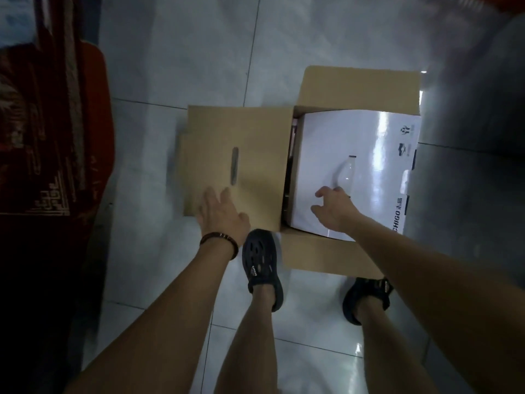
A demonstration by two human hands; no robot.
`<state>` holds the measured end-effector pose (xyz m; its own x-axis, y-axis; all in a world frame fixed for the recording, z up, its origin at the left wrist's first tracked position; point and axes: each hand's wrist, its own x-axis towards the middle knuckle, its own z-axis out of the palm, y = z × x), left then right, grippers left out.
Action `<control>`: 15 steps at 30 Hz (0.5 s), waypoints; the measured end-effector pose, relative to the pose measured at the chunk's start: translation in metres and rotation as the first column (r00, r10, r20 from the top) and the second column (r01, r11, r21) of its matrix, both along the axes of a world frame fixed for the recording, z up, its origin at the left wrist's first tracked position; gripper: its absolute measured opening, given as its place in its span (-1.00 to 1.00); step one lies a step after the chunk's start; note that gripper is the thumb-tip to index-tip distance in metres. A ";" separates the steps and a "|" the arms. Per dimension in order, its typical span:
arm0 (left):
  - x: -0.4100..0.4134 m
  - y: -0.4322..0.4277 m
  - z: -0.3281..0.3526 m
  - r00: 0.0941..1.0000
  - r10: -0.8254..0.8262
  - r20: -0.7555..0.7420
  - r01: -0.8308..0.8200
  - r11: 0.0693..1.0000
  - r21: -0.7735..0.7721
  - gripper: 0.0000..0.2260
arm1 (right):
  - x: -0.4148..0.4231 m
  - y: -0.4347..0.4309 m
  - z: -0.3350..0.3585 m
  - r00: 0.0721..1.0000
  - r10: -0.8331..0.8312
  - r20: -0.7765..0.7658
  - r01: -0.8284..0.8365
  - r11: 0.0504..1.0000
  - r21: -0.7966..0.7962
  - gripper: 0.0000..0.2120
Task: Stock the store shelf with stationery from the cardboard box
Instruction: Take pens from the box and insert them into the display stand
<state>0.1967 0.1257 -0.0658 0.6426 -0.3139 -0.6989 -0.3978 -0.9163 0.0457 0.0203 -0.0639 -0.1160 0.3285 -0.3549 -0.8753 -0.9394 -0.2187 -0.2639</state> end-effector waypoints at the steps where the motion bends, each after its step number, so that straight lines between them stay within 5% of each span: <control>1: -0.009 -0.008 -0.003 0.995 -0.018 -0.095 0.012 0.998 -0.056 -0.43 | -0.002 0.001 0.002 1.000 -0.016 0.019 0.016 1.000 -0.011 -0.50; 4: -0.036 -0.038 -0.011 0.958 -0.094 -0.272 0.052 0.986 -0.157 -0.53 | -0.015 0.004 0.013 0.998 -0.018 0.063 0.023 0.997 -0.077 -0.49; 8: -0.064 -0.079 -0.038 0.904 -0.003 -0.428 -0.122 0.957 -0.264 -0.54 | -0.044 0.005 0.016 0.995 0.046 0.084 -0.031 0.985 -0.170 -0.47; 11: -0.078 -0.102 -0.067 0.827 0.149 -0.542 -0.308 0.927 -0.215 -0.44 | -0.061 -0.003 0.008 0.991 0.084 0.109 -0.060 0.977 -0.207 -0.45; 15: -0.090 -0.122 -0.099 0.676 0.395 -0.621 -0.536 0.843 -0.047 -0.46 | -0.073 -0.011 -0.006 0.948 -0.088 0.306 0.134 0.982 -0.134 -0.42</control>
<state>0.1066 0.0035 -0.1650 0.2498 -0.2657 -0.9311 0.2450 -0.9130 0.3263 -0.0528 -0.0748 -0.1221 0.5166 -0.5241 -0.6770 -0.8436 -0.1764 -0.5071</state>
